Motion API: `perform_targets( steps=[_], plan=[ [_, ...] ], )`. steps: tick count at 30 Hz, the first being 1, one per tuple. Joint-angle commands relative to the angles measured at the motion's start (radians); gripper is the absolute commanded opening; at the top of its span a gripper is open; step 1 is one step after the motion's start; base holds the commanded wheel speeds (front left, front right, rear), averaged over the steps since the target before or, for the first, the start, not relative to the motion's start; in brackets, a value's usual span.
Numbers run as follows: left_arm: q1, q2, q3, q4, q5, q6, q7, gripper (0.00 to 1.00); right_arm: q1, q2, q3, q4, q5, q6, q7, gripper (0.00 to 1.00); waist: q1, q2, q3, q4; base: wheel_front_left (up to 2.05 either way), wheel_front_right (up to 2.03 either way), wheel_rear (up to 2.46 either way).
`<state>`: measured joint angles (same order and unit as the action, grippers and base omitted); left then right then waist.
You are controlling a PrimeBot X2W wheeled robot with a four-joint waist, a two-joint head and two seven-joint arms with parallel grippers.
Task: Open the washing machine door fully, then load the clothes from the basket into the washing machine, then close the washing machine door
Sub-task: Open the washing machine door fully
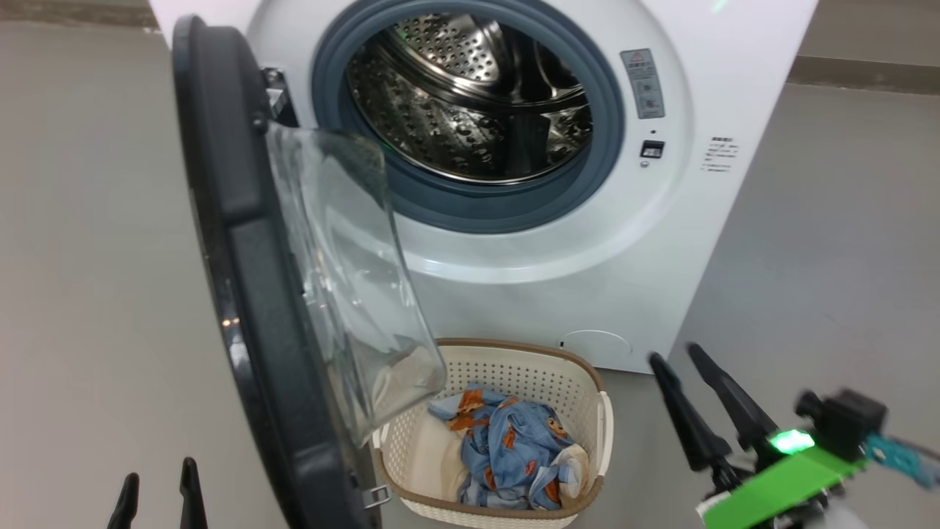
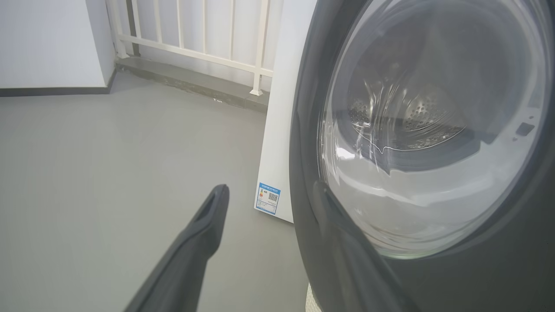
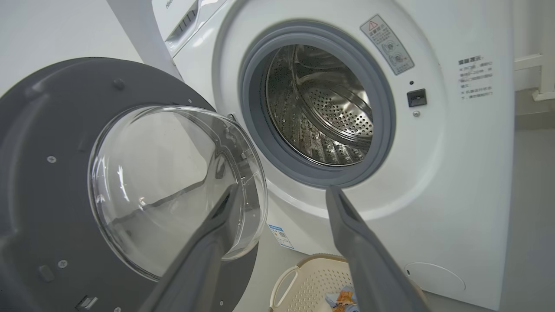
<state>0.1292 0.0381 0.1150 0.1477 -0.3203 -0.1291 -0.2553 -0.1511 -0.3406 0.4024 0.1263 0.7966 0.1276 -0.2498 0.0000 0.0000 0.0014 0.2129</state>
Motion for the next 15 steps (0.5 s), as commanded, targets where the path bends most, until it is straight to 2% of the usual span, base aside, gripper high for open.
perform_targets(
  steps=[1,8,15],
  plan=[
    [-0.014,0.012,0.038,-0.032,0.010,-0.002,-0.006,1.00,0.039,0.029,-0.043,-0.036,-0.036,0.003,-0.012,1.00,0.0000,0.0000,-0.006,-0.020,0.00,0.00,0.00],
    [-0.001,0.012,0.056,-0.038,0.011,-0.002,-0.006,1.00,0.186,0.136,-0.237,-0.068,-0.252,0.003,-0.012,1.00,0.0000,0.0000,-0.013,-0.059,0.00,0.00,0.00],
    [0.008,0.012,0.061,-0.042,0.014,-0.002,-0.006,1.00,0.270,0.173,-0.328,-0.096,-0.426,0.003,-0.012,1.00,0.0000,0.0000,-0.017,-0.082,0.00,0.00,0.00]
  ],
)
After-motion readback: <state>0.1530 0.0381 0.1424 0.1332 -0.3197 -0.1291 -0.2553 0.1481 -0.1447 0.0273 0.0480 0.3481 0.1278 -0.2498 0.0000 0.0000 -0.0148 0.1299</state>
